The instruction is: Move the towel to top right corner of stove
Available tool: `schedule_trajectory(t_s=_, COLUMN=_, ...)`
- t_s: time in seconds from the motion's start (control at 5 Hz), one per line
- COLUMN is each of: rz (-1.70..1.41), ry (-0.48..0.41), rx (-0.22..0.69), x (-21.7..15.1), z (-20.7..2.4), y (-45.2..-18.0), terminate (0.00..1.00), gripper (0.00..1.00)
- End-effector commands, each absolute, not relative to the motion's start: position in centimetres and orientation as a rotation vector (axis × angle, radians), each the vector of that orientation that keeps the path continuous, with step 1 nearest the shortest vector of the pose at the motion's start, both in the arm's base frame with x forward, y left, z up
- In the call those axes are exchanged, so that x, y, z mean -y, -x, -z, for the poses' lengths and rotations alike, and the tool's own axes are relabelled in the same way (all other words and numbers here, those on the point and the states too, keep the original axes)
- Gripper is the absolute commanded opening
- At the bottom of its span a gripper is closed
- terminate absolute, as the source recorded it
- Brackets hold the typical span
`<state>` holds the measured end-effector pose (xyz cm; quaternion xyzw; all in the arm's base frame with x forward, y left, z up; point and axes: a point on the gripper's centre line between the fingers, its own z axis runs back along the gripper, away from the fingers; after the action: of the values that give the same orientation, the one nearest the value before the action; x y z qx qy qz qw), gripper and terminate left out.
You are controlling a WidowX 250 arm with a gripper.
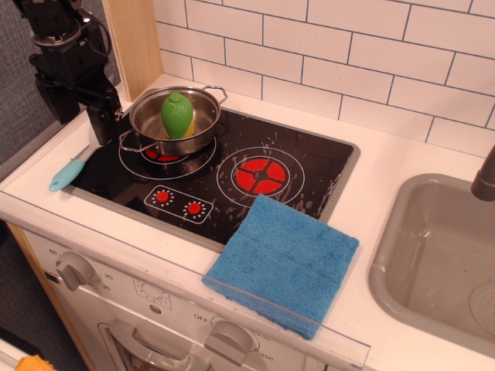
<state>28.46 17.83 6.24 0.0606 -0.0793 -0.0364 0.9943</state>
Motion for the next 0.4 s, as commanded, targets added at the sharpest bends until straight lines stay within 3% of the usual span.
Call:
schedule_trajectory(t_s=0.0, rz=0.073, ry=-0.121, rx=0.159, x=-17.8, z=-6.2, y=-28.5, terminate=0.0, gripper=1.0)
schedule_trajectory(t_s=0.2, rz=0.111, ry=-0.102, rx=0.191, x=-13.8, z=-7.6, y=-27.3, terminate=0.0, gripper=1.0)
